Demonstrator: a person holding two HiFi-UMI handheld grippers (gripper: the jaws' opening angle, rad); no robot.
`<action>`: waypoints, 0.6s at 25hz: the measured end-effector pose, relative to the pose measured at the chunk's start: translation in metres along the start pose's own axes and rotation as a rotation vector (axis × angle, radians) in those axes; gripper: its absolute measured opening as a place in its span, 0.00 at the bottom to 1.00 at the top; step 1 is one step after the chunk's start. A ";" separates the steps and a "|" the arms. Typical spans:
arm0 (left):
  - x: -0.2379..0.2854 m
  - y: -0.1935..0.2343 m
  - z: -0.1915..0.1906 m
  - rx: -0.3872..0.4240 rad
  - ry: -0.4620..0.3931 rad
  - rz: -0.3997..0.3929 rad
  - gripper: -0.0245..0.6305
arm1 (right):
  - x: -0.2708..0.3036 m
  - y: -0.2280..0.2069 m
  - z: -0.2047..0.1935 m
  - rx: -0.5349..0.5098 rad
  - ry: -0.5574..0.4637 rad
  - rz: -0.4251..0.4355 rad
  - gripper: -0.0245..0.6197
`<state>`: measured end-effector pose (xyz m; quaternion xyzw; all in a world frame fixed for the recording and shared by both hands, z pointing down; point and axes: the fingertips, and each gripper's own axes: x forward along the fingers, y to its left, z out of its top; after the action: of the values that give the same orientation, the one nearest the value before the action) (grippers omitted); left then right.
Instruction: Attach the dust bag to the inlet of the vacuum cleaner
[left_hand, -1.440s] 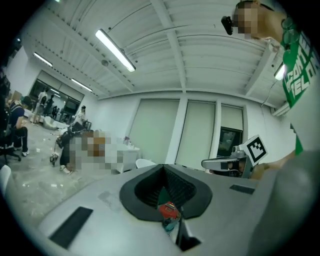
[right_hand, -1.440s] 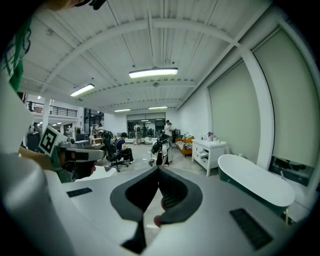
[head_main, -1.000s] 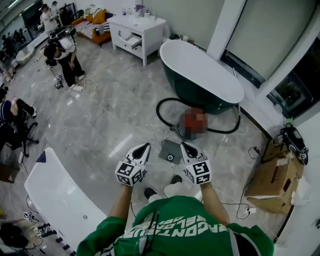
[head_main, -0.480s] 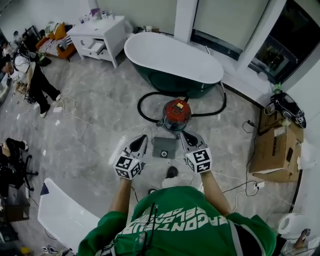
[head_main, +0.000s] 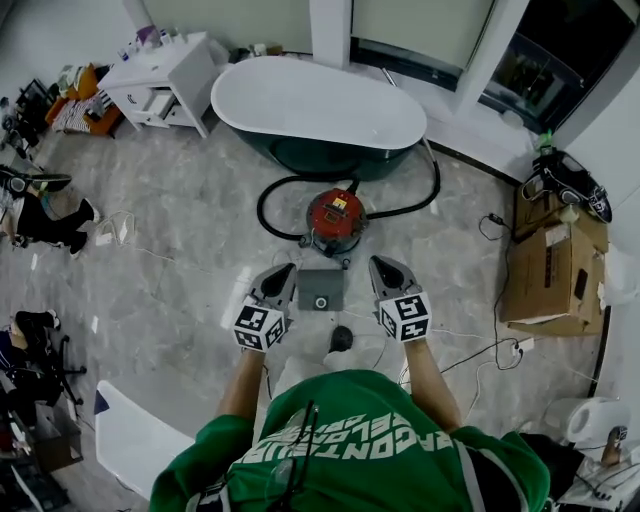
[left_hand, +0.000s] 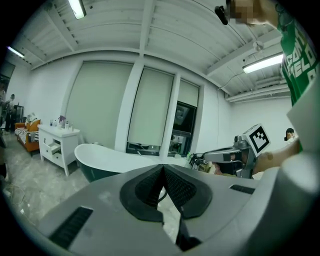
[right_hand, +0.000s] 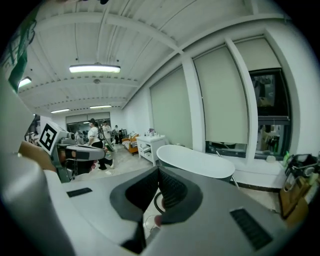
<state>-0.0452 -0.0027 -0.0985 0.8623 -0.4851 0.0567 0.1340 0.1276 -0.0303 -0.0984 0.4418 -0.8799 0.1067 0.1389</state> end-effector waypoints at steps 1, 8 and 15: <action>0.004 0.001 -0.002 0.003 0.012 -0.005 0.04 | 0.001 -0.004 -0.002 0.011 0.003 -0.008 0.05; 0.024 0.024 -0.015 -0.003 0.046 -0.022 0.04 | 0.020 -0.007 -0.027 0.033 0.067 -0.006 0.05; 0.040 0.072 -0.054 -0.034 0.087 -0.022 0.04 | 0.069 0.016 -0.053 0.050 0.100 0.053 0.05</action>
<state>-0.0839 -0.0554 -0.0254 0.8617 -0.4704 0.0843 0.1703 0.0837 -0.0562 -0.0268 0.4155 -0.8803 0.1542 0.1691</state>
